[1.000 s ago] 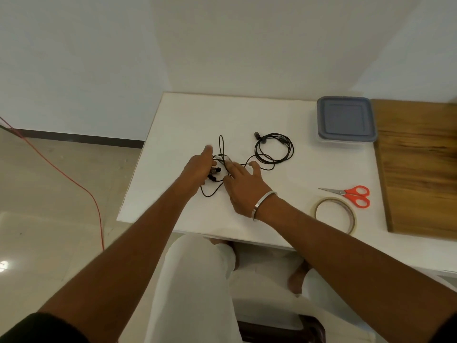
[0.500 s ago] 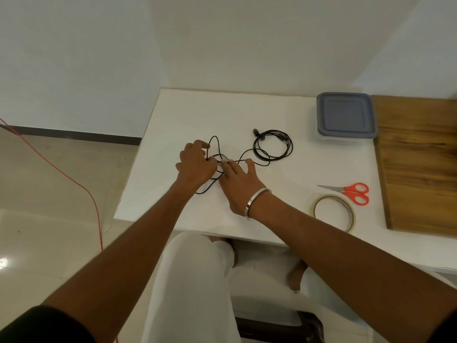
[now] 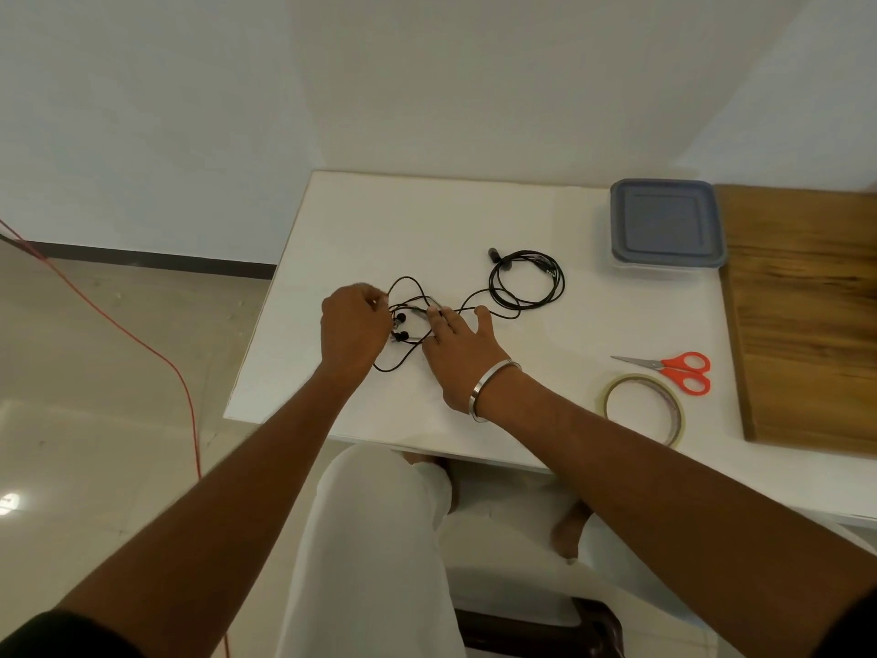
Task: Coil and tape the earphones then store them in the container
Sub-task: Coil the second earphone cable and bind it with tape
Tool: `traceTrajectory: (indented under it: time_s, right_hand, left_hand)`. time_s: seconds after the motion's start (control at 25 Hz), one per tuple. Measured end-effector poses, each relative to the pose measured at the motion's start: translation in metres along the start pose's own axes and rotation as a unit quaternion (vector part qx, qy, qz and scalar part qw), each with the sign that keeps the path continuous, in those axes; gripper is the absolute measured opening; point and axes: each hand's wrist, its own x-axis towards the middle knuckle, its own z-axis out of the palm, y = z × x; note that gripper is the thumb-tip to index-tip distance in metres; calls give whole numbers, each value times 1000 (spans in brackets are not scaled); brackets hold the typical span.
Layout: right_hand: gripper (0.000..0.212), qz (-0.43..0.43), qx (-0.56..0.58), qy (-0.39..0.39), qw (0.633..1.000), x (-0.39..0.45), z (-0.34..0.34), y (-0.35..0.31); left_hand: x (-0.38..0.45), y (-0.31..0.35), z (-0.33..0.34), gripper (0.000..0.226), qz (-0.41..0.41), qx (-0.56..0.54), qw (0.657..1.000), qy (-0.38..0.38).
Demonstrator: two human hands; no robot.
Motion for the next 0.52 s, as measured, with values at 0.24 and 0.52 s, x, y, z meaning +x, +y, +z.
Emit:
traceTrajectory:
  time_s: [0.24,0.52]
  right_hand:
    - [62,-1,5,-8,1000,-1,-1,0]
    - [61,-15,8,3,1000,0,3,3]
  left_hand:
    - [-12,-9,6,41,-3,26,997,-69]
    - [4,1,24,41,-19,94,993,-68]
